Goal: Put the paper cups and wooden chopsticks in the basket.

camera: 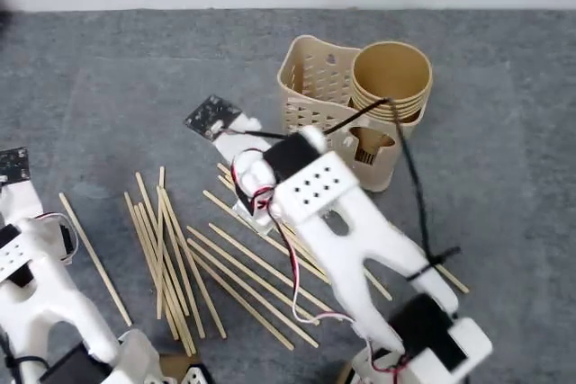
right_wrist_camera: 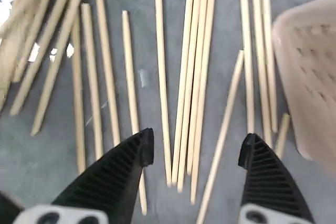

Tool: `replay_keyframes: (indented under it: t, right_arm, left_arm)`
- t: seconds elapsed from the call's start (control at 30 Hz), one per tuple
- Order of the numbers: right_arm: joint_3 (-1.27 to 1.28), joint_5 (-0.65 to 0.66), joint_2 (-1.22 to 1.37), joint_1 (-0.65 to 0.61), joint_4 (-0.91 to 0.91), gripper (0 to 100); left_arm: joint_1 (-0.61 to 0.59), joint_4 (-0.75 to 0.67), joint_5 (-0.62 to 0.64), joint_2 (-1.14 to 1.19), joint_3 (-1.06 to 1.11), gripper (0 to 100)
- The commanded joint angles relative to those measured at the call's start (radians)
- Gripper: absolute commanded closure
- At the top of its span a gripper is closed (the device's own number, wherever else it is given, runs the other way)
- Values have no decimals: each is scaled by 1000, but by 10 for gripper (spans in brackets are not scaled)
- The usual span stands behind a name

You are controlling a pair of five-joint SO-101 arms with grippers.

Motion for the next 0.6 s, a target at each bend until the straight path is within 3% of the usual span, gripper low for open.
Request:
replay_keyframes:
  t: [0.0,0.13,0.57]
  right_arm:
    - [46,-9,59,-4,-166,729]
    - [31,-9,213,2,-240,729]
    - [-210,-2,498,90,-234,729]
  left_arm:
    - [3,-18,5,-35,-2,930]
    - [5,-12,5,-35,-4,930]
    - [8,92,6,-34,1,930]
